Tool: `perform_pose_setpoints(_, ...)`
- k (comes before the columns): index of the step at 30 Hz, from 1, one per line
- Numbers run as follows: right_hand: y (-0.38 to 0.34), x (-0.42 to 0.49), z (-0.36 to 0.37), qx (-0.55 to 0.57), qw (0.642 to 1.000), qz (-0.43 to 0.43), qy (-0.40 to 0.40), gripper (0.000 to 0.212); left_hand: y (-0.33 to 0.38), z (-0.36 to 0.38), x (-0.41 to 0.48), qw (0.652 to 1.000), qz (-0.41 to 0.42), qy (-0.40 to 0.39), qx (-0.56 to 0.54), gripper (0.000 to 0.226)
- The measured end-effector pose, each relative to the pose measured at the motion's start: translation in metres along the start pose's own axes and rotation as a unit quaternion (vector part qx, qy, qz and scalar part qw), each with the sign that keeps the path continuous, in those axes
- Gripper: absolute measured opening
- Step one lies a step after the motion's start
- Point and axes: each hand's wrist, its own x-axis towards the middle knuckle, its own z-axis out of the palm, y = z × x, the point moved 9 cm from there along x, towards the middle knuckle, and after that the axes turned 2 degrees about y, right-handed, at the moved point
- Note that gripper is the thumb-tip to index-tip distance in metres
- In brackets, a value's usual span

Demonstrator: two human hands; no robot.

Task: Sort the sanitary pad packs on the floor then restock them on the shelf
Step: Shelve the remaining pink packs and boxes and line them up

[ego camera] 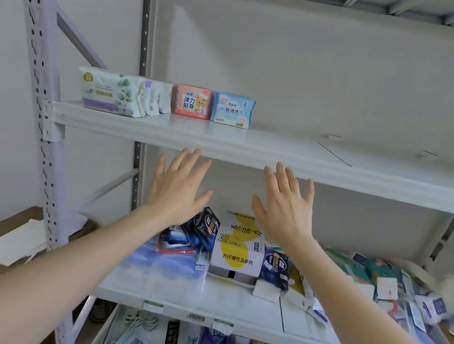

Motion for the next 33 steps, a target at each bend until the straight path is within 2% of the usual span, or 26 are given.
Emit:
perform_pose_setpoints(7,0.007,-0.147,0.017,0.011,0.998,0.035,-0.052,0.067,0.058,0.024,-0.123,0.999,0.030,-0.011,-0.035,0.066)
perform_pose_setpoints(17,0.007,-0.369,0.049,0.014,0.981,0.078,-0.179,0.069,0.149,0.092,-0.320,0.986,0.056,-0.147,-0.059,0.070)
perform_pose_setpoints(22,0.020,-0.467,0.081,0.014,0.957,0.105,-0.270,0.071,0.197,0.123,-0.395,0.975,0.068,-0.192,-0.090,0.069)
perform_pose_setpoints(29,0.043,-0.582,0.118,0.024,0.924,0.126,-0.360,0.067,0.248,0.183,-0.492,0.941,0.083,-0.321,-0.071,0.069)
perform_pose_setpoints(33,0.060,-0.631,0.142,0.027,0.908,0.129,-0.398,0.068,0.268,0.209,-0.530,0.923,0.090,-0.367,-0.075,0.069)
